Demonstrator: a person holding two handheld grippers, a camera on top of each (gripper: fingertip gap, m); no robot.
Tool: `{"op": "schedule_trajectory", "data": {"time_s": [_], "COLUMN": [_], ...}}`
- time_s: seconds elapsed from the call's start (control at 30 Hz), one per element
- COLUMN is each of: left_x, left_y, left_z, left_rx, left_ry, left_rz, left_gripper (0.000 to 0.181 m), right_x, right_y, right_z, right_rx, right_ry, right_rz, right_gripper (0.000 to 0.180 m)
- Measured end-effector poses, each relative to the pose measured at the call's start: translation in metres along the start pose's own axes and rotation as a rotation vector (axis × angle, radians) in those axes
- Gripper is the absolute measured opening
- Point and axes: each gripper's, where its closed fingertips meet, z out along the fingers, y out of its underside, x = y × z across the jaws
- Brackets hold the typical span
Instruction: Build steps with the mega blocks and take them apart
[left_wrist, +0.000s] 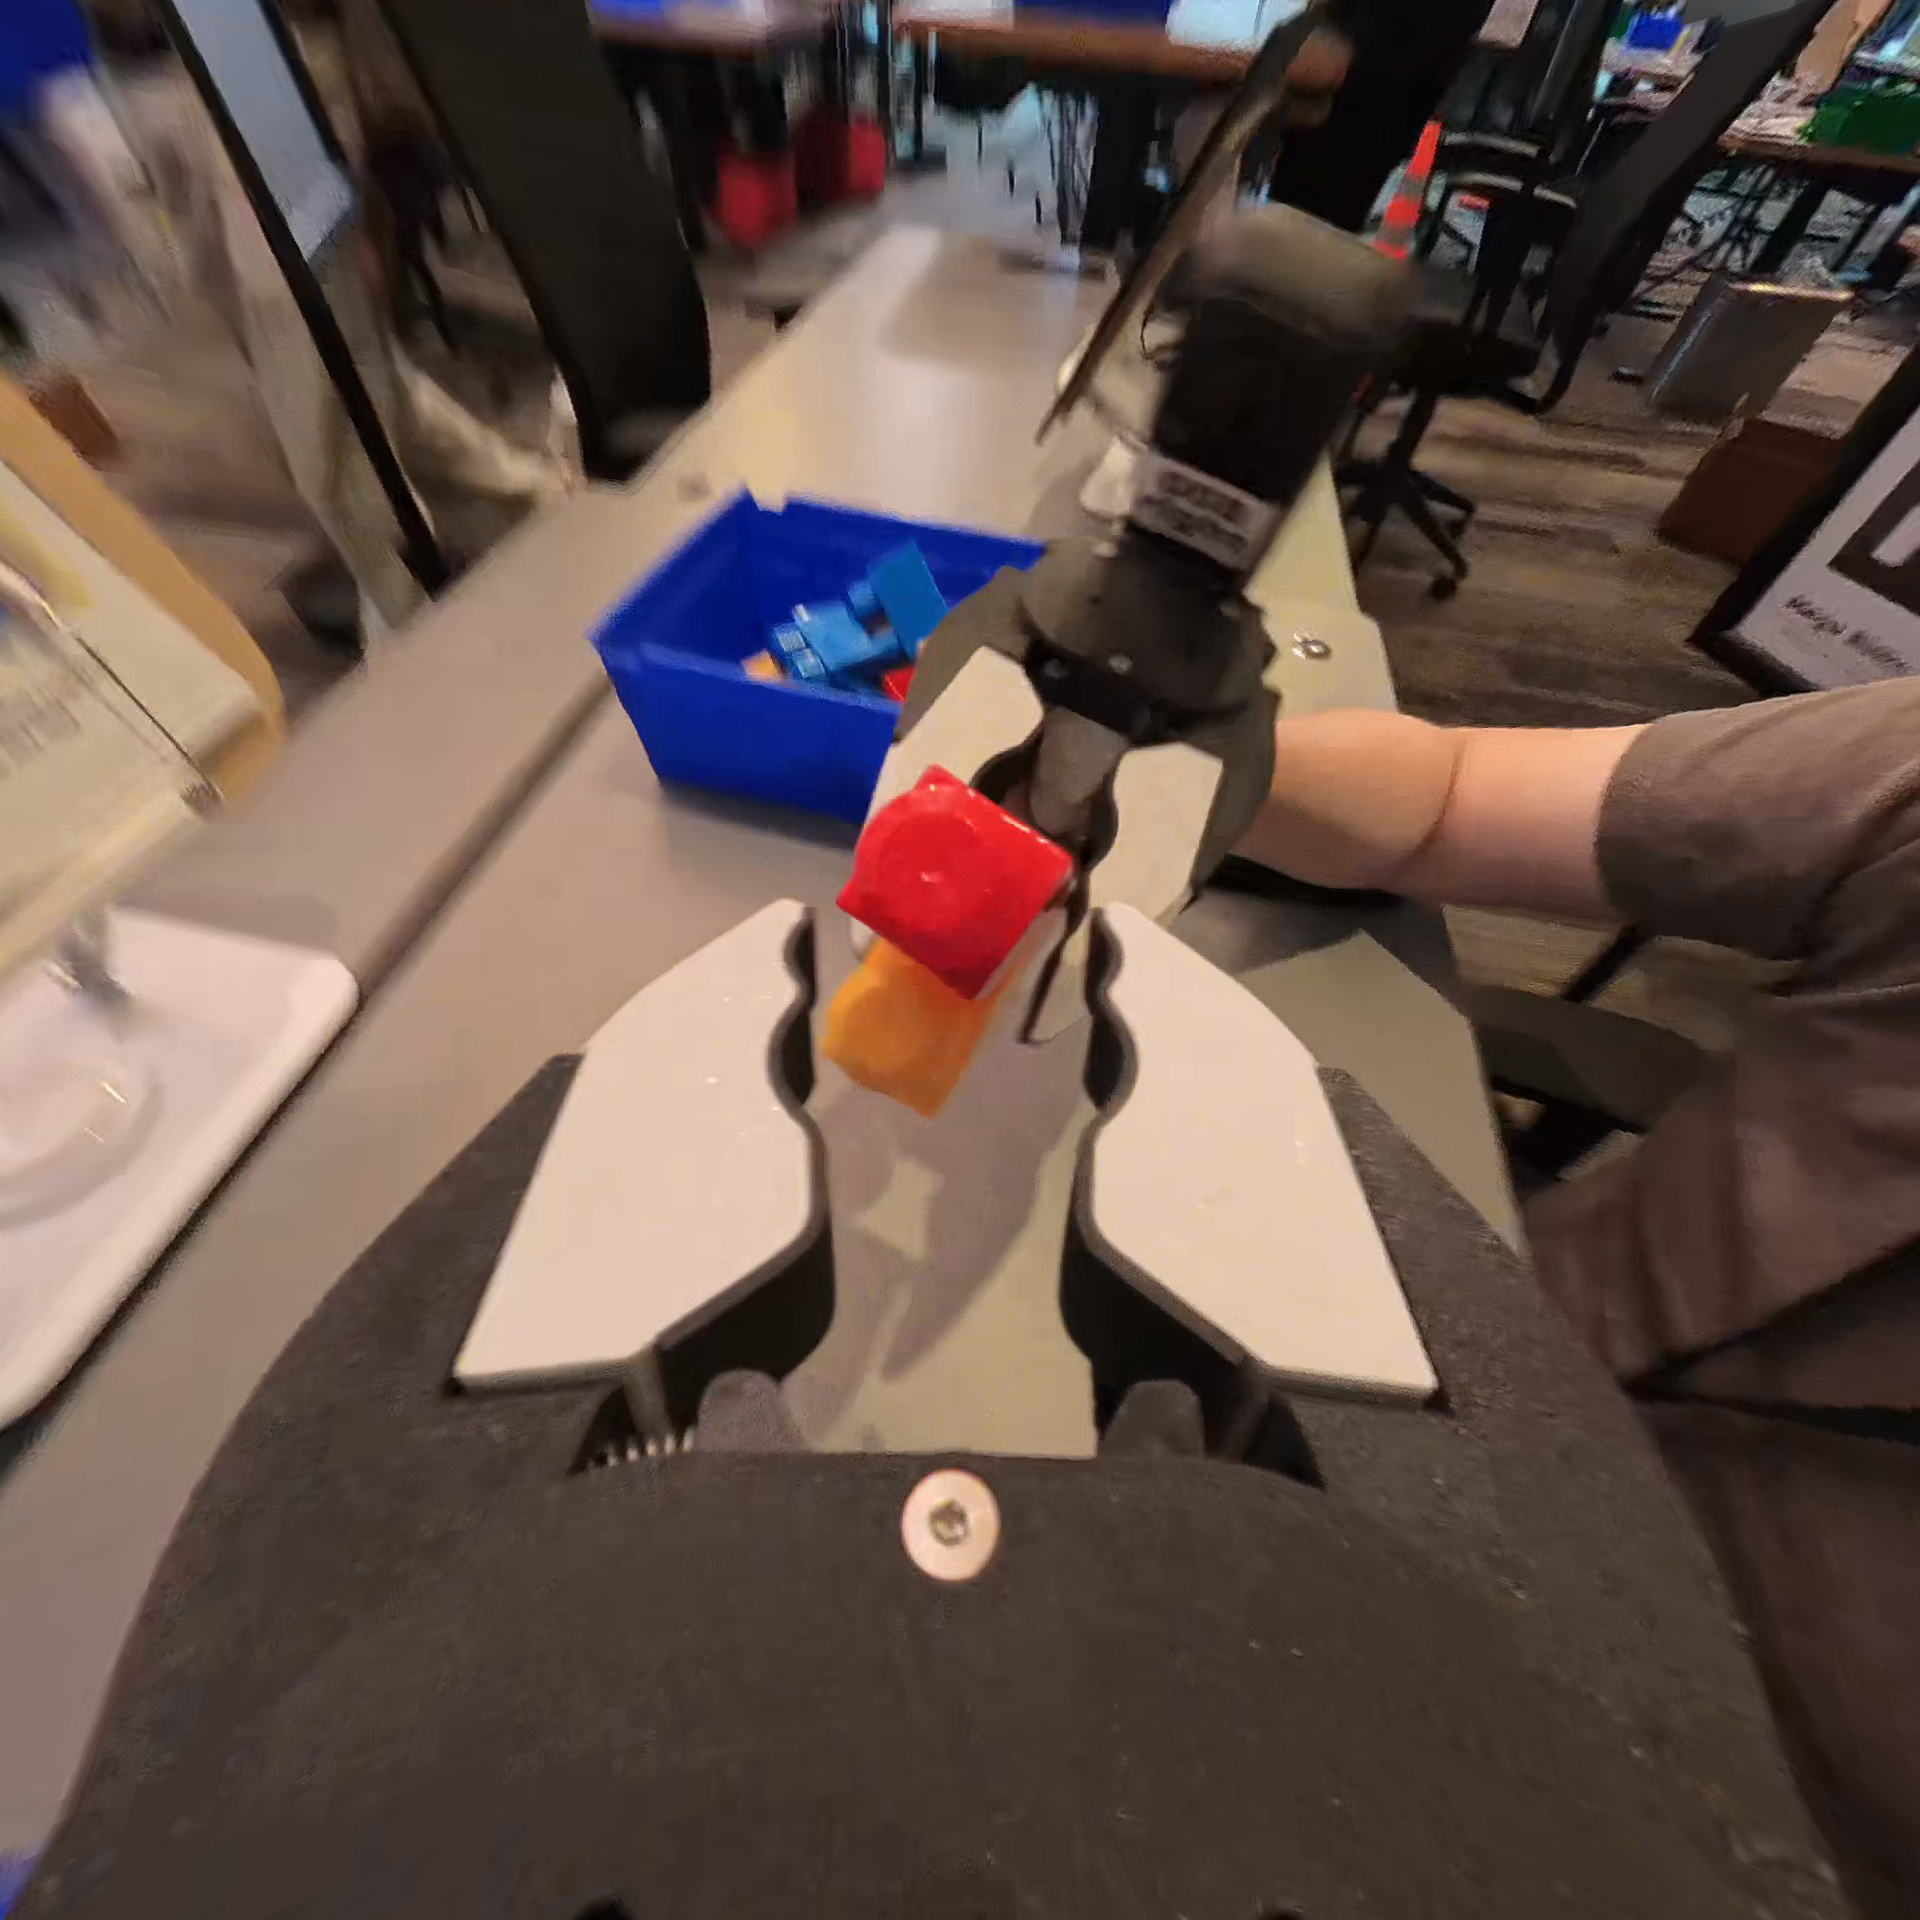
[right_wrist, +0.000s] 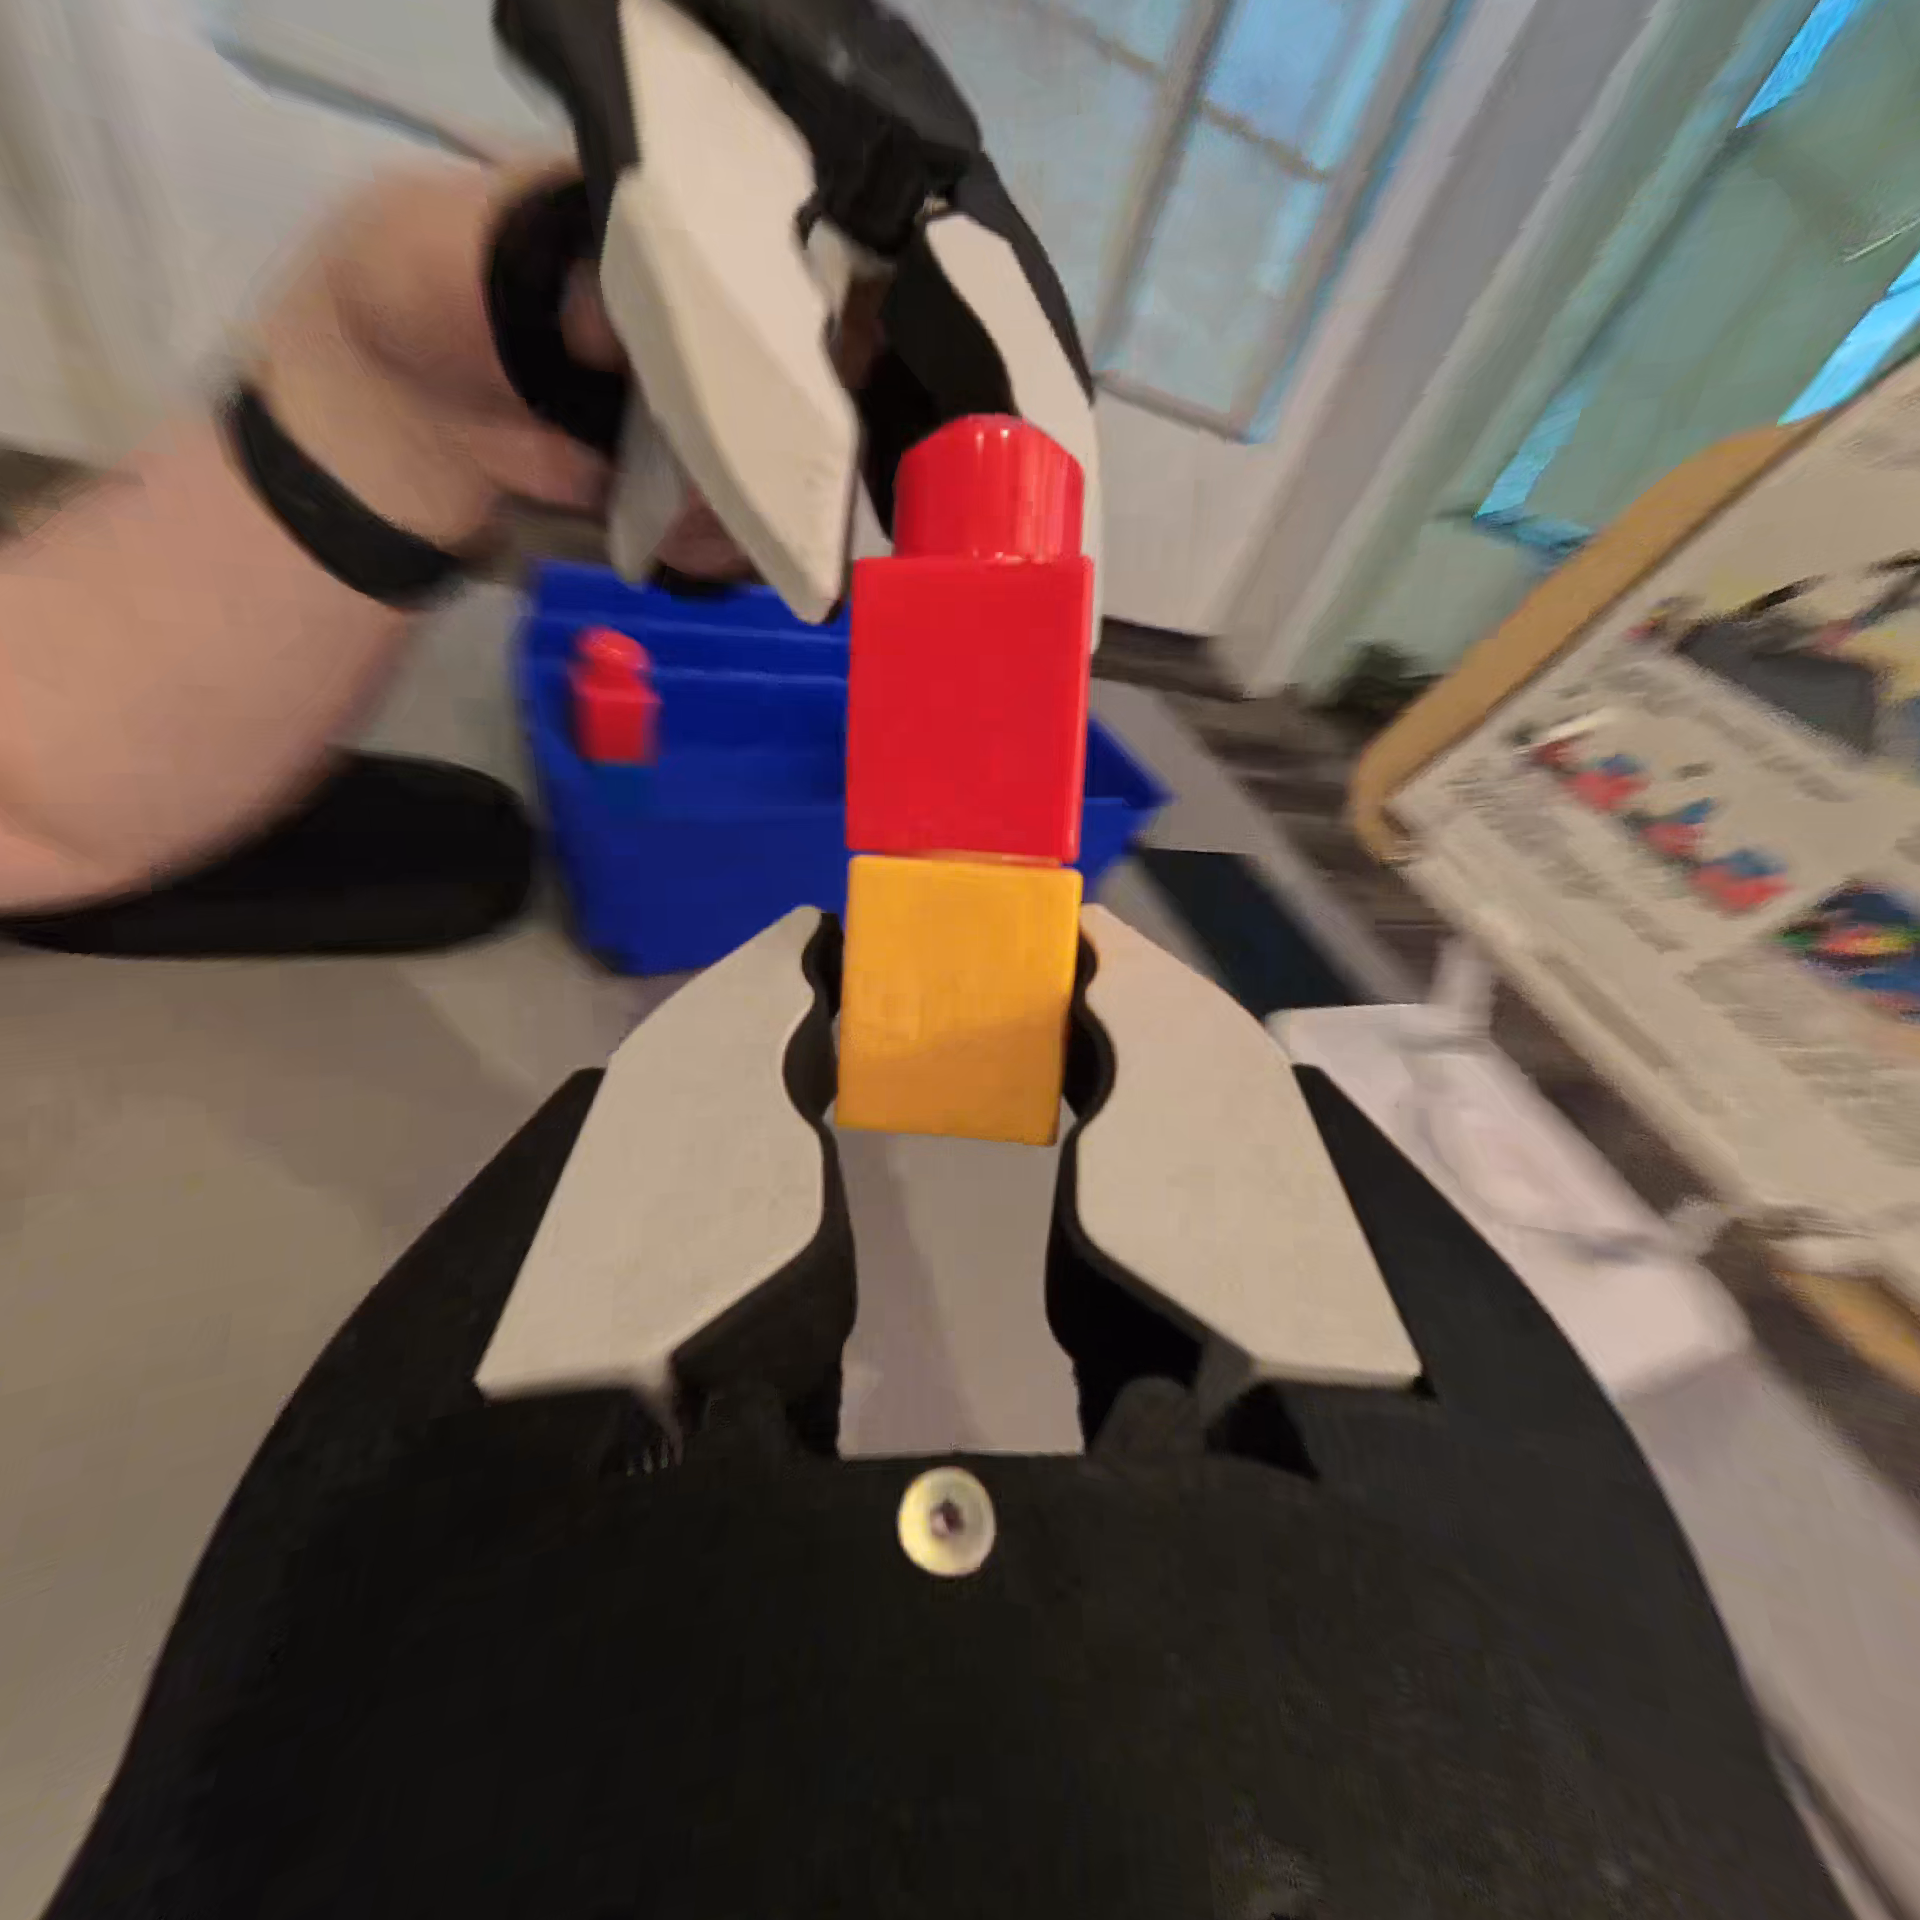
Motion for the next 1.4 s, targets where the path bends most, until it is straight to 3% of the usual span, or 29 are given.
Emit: {"op": "schedule_trajectory", "data": {"time_s": [0.07,0.13,0.27,0.3,0.33,0.4,0.5,0.57,0.7,0.9,0.97,1.1,1.17,1.27,1.4], "left_x": [-0.002,-0.001,0.011,0.015,0.022,0.023,0.019,0.019,0.006,0.007,0.005,0.007,0.005,0.004,0.005], "left_y": [-0.003,-0.001,0.010,0.017,0.024,0.026,-0.006,-0.020,-0.009,-0.006,0.000,0.009,0.014,0.017,0.015], "left_z": [0.006,0.015,0.042,0.049,0.053,0.055,0.033,0.008,-0.008,0.001,0.008,0.021,0.026,0.033,0.046], "left_rx": [0.075,0.127,0.113,0.075,0.038,-0.011,0.165,0.256,0.167,0.152,0.120,0.075,0.050,0.048,0.102], "left_ry": [-0.058,-0.084,0.014,0.053,0.119,0.151,0.135,0.156,0.057,0.084,0.074,0.105,0.097,0.111,0.189], "left_rz": [0.113,0.194,0.148,0.144,0.159,0.140,0.108,0.115,0.176,0.120,0.110,0.079,0.066,0.023,-0.130], "left_gripper": [0.071,0.068,0.066,0.059,0.037,0.036,0.036,0.036,0.036,0.036,0.036,0.036,0.036,0.036,0.036], "right_x": [-0.003,-0.007,-0.017,-0.023,-0.027,-0.026,-0.022,-0.006,0.048,0.184,0.199,0.200,0.194,0.189,0.140], "right_y": [-0.003,0.000,0.017,0.019,0.023,0.029,0.036,0.044,0.039,0.117,0.147,0.200,0.211,0.170,0.049], "right_z": [-0.014,-0.024,-0.026,-0.025,-0.025,-0.027,-0.037,-0.045,-0.086,-0.251,-0.273,-0.274,-0.266,-0.240,-0.163], "right_rx": [-0.004,-0.016,-0.108,-0.122,-0.149,-0.180,-0.222,-0.274,-0.357,-0.710,-0.776,-0.973,-1.007,-0.835,-0.416], "right_ry": [-0.201,-0.332,-0.396,-0.424,-0.433,-0.424,-0.439,-0.352,-0.082,0.619,0.661,0.592,0.554,0.523,0.405], "right_rz": [0.225,0.324,0.244,0.224,0.202,0.161,0.151,0.078,-0.038,0.135,0.131,0.061,0.098,0.087,-0.226], "right_gripper": [0.041,0.041,0.041,0.041,0.041,0.041,0.041,0.041,0.042,0.042,0.042,0.042,0.059,0.066,0.066]}}
